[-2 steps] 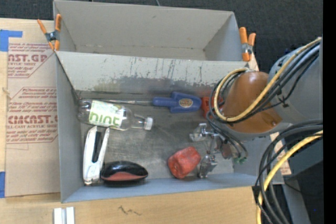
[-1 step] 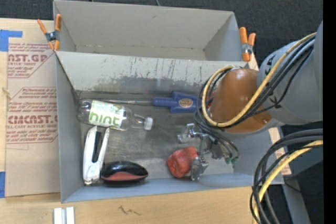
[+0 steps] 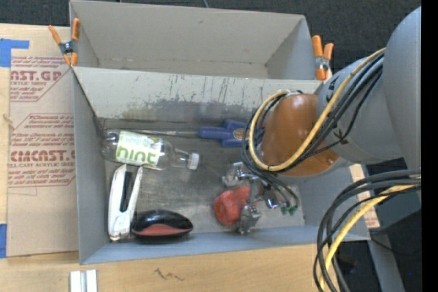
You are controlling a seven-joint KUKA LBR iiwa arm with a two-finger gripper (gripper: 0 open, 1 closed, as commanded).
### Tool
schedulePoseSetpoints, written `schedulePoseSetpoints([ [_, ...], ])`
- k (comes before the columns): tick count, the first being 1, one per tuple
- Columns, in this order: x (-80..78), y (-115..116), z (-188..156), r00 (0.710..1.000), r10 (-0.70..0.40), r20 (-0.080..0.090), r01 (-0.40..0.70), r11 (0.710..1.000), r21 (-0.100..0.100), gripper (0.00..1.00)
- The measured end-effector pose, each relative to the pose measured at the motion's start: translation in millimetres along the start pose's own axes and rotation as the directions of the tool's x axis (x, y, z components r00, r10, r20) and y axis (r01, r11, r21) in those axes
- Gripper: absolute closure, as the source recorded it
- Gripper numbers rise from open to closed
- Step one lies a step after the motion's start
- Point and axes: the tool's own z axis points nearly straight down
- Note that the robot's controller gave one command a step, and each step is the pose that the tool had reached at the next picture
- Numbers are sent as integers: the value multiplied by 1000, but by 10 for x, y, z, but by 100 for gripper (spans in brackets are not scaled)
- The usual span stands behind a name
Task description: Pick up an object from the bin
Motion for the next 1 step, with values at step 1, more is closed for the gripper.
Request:
schedulePoseSetpoints([
  [1,52,-132,11,983,185,-9,-185,983,-10,100],
])
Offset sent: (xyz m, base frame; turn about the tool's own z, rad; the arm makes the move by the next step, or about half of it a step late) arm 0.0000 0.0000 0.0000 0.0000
